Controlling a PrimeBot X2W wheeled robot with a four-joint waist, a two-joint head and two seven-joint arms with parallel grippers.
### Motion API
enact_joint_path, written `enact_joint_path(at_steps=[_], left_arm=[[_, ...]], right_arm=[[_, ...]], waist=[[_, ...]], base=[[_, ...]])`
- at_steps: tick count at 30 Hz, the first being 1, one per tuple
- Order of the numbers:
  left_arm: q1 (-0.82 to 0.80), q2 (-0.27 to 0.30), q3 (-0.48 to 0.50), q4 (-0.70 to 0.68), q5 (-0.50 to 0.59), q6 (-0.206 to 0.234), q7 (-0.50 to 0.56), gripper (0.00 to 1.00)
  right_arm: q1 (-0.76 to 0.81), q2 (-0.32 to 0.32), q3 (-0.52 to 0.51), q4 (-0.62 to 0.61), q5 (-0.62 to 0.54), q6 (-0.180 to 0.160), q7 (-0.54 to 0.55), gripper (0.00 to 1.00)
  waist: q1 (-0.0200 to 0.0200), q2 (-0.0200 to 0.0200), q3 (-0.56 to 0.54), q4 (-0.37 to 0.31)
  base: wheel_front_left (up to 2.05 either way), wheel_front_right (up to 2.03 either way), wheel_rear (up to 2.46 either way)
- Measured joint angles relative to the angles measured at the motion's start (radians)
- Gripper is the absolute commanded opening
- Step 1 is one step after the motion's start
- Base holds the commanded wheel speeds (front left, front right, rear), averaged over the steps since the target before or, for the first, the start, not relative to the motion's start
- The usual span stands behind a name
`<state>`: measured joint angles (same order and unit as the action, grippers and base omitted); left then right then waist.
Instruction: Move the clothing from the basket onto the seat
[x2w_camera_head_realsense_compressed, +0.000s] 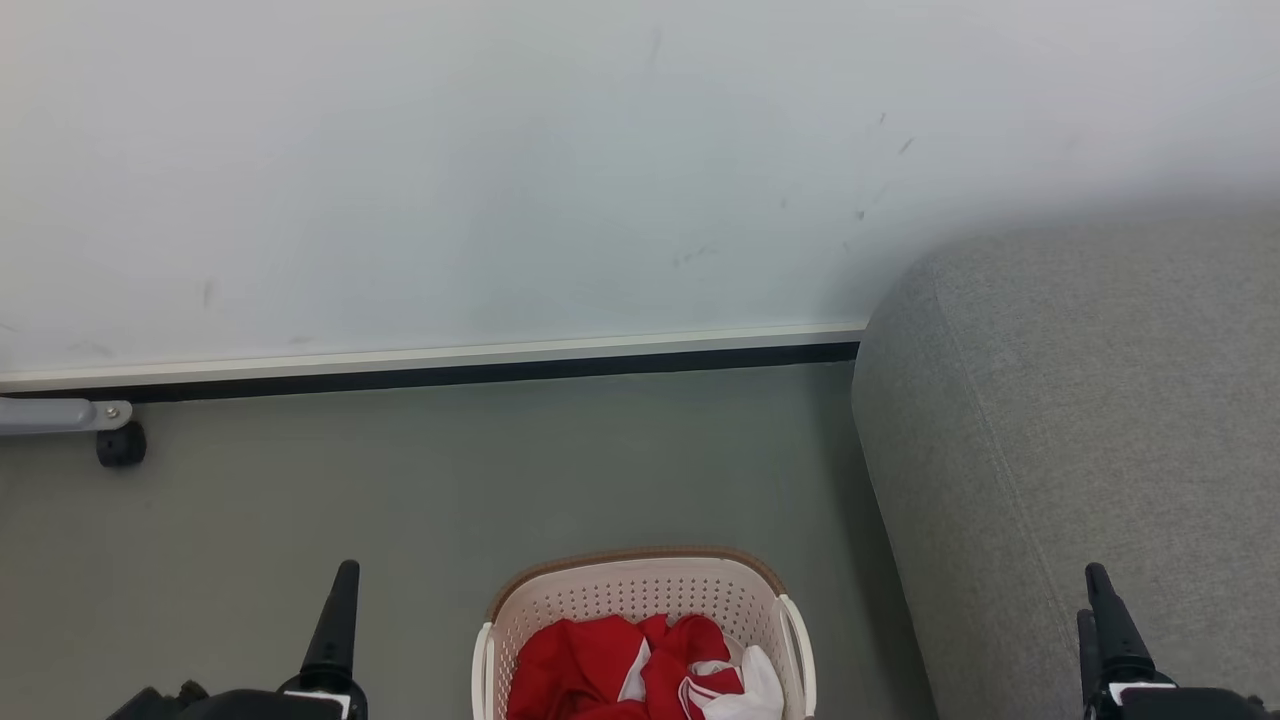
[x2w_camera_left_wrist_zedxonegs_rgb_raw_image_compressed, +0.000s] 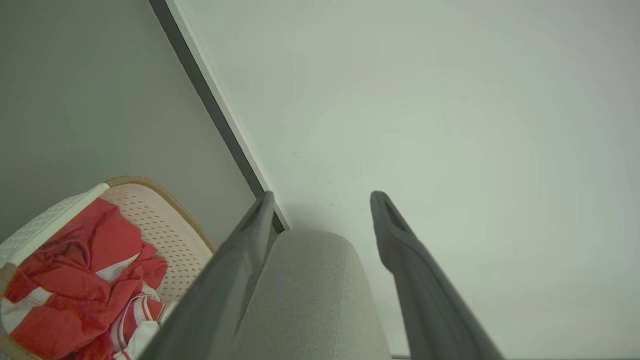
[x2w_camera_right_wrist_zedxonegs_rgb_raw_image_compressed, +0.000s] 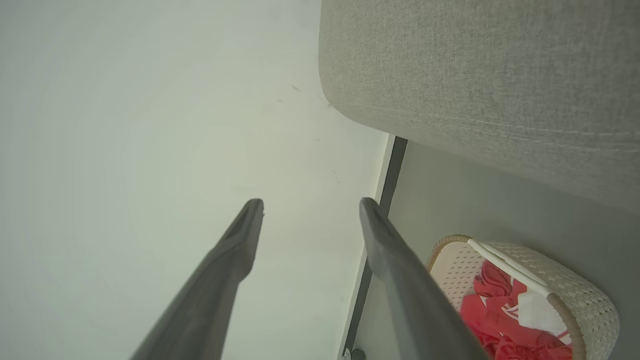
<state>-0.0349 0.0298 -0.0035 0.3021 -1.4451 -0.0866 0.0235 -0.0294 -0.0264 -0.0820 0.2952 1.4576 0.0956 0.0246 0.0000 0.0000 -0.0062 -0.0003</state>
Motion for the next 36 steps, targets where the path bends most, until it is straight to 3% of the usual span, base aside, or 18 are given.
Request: enact_joint_path(at_steps=[12, 36], left_arm=[[-0.013, 0.004, -0.056, -0.028, 0.209, 0.034, -0.042, 1.0], [-0.019, 0.072, -0.166, -0.048, 0.678, 0.106, -0.129, 1.0]], right_arm=[[0.009, -0.009, 0.07, -0.044, -0.236, -0.035, -0.044, 1.0], [0.021, -0.063, 0.213, -0.067, -0.663, -0.096, -0.131, 1.0]], waist=[[0.0, 0.0, -0.003, 0.002], [0.0001, 0.0, -0.017, -0.001]], base=[[0.0, 0.0, 0.0], [0.0, 0.0, 0.0]])
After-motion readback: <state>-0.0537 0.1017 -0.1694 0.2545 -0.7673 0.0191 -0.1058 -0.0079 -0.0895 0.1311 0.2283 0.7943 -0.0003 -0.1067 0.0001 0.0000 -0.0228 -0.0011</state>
